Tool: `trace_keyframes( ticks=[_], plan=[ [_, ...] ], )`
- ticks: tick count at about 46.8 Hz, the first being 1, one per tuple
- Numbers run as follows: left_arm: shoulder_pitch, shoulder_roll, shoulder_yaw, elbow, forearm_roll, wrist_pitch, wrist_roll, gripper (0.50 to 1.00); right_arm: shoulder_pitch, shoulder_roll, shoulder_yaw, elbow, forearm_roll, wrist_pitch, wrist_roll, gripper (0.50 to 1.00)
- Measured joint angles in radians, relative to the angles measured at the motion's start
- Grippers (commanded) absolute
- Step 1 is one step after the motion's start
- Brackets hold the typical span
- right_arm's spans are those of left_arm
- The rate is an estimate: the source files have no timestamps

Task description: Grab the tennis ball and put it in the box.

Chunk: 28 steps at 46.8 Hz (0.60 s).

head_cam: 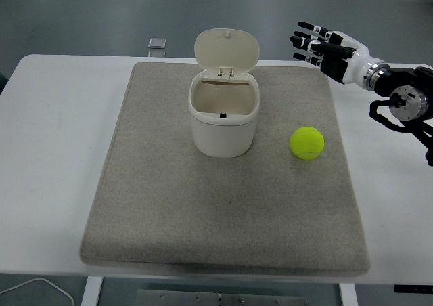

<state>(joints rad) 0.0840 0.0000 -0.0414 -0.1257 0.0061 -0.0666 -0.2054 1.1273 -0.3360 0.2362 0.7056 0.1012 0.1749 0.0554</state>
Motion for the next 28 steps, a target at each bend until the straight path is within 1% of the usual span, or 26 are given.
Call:
trace_keyframes(
  ticks=[20,28],
  plan=[
    [-0.002,0.0,0.0,0.0,0.0,0.001,0.001,0.992,0.002,-0.001,-0.005,0.0,-0.014,0.001,0.001,0.928],
    [-0.016,0.0,0.0,-0.007,0.0,0.001,0.0,0.992,0.006,-0.002,-0.002,0.0,-0.015,0.009,0.002,0.928]
  ],
)
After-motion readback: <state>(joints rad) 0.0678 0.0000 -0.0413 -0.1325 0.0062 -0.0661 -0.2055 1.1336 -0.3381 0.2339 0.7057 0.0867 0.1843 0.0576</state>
